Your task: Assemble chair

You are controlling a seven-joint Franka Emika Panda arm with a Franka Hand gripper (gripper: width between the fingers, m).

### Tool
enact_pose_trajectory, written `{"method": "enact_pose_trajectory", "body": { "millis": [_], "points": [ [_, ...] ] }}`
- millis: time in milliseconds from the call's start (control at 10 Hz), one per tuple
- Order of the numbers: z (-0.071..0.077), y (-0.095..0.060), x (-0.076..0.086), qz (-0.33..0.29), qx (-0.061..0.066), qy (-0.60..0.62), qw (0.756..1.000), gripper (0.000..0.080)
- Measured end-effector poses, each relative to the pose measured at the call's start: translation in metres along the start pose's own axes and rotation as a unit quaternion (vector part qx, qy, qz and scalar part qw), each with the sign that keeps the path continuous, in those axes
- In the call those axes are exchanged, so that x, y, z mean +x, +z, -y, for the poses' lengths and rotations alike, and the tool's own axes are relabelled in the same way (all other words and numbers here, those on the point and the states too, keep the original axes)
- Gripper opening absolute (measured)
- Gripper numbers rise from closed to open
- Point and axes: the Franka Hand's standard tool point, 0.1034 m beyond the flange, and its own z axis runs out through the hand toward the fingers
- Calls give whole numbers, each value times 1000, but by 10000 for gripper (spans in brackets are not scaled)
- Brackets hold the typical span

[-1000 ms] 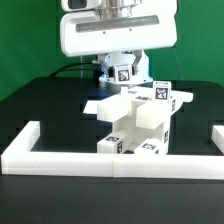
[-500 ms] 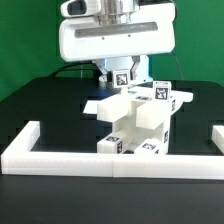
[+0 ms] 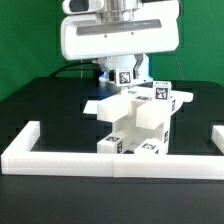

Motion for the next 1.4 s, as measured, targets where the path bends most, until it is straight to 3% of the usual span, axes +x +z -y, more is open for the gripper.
{"method": "enact_pose_trajectory", "body": {
  "millis": [1400],
  "points": [
    [0, 4, -3, 3, -1, 21, 1000, 293]
  ]
}}
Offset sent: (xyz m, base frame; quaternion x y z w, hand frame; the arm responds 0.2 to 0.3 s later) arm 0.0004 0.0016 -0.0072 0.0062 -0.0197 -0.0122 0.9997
